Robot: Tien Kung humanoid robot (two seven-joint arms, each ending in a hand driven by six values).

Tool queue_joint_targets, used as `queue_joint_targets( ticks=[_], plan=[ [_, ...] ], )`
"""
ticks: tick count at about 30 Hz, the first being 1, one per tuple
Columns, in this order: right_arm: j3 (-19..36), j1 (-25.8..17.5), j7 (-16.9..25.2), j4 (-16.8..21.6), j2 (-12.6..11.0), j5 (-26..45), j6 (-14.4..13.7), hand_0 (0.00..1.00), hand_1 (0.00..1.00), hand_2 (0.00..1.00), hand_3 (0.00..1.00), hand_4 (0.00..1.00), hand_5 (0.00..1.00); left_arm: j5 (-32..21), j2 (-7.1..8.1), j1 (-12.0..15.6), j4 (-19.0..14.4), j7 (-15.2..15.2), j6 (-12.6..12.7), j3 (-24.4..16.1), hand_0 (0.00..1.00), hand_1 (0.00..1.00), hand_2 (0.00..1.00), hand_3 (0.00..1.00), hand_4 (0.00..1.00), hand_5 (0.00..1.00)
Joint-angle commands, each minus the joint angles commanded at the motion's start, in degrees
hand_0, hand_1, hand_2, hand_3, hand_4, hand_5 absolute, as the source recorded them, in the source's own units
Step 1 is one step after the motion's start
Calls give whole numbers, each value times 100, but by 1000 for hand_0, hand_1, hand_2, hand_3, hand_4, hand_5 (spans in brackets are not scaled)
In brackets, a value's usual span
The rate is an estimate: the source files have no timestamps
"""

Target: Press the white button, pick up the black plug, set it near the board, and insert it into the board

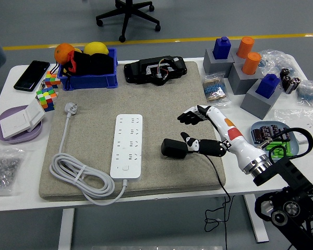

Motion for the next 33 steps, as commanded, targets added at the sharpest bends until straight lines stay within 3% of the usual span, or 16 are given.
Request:
queue_joint_targets(
  ticks=[1,7,8,13,14,25,26,31,33],
  plan=[
    [-102,53,-42,0,0,17,23,421,316,377,623,708,96,-10,0,4,0,0,2,0,651,643,642,687,584,26],
    [-912,561,-464,0,94,-47,135,421,316,377,623,708,96,-21,21,14,0,9,6,12,651,643,642,687,584,26],
    [-1060,667,-593,0,142,-113,150,155,116,191,632,652,101,-14,22,19,0,11,11,-11,651,643,642,686,583,27],
    [-1613,1195,-1221,-50,389,-410,206,155,116,191,632,652,101,-73,25,-8,0,0,21,31,651,643,642,686,583,27],
    [-1734,1325,-1348,-128,468,-456,232,2,11,110,645,641,124,-83,25,-10,0,-3,22,45,651,643,643,687,584,26],
    [-2500,2161,-2216,-745,1017,-713,466,2,2,97,649,600,100,-96,58,29,0,40,25,21,650,643,642,686,584,26],
    [-2556,2225,-2294,-803,1064,-741,491,2,2,95,639,385,2,-106,59,34,0,41,26,24,651,643,643,687,584,26],
    [-2789,2532,-2585,-1105,1223,-891,559,2,2,95,639,385,2,-100,68,23,0,46,24,33,651,643,643,687,584,26],
    [-2833,2610,-2633,-1231,1223,-944,563,2,2,93,659,332,2,-108,74,16,0,44,22,46,651,643,642,686,583,27]
  ],
)
